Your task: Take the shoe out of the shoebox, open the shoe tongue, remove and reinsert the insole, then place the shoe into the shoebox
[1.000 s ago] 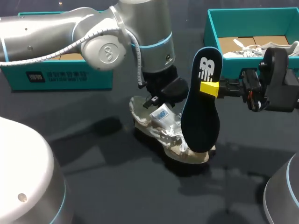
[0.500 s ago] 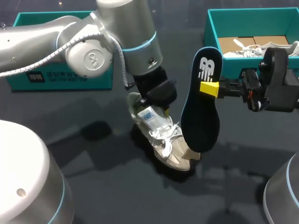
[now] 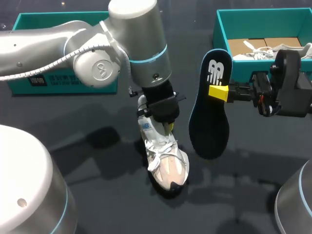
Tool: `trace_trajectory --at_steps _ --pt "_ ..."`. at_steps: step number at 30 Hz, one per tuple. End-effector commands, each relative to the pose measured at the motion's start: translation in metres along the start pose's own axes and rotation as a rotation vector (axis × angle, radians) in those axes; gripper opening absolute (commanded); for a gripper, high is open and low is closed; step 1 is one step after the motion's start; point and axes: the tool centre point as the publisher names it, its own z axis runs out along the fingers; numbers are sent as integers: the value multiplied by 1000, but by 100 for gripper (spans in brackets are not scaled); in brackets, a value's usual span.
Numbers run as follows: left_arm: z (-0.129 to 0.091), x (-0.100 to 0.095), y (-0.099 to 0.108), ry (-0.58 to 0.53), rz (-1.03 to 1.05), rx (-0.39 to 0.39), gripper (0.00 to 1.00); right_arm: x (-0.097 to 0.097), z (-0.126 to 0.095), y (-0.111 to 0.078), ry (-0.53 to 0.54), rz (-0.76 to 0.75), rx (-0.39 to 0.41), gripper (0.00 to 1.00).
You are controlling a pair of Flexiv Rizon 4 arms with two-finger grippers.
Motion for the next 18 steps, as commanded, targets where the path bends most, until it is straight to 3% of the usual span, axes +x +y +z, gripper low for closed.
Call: trace_trajectory --at_steps 1,9,18 --pt "8 0 -10 -6 20 -25 0 7 -3 -2 -12 0 -1 0" --pt "14 3 -15 -15 118 -51 0 7 -3 -2 -12 0 -1 0" --pt "1 2 -11 -29 194 -45 0 7 -3 -2 -12 0 -1 0"
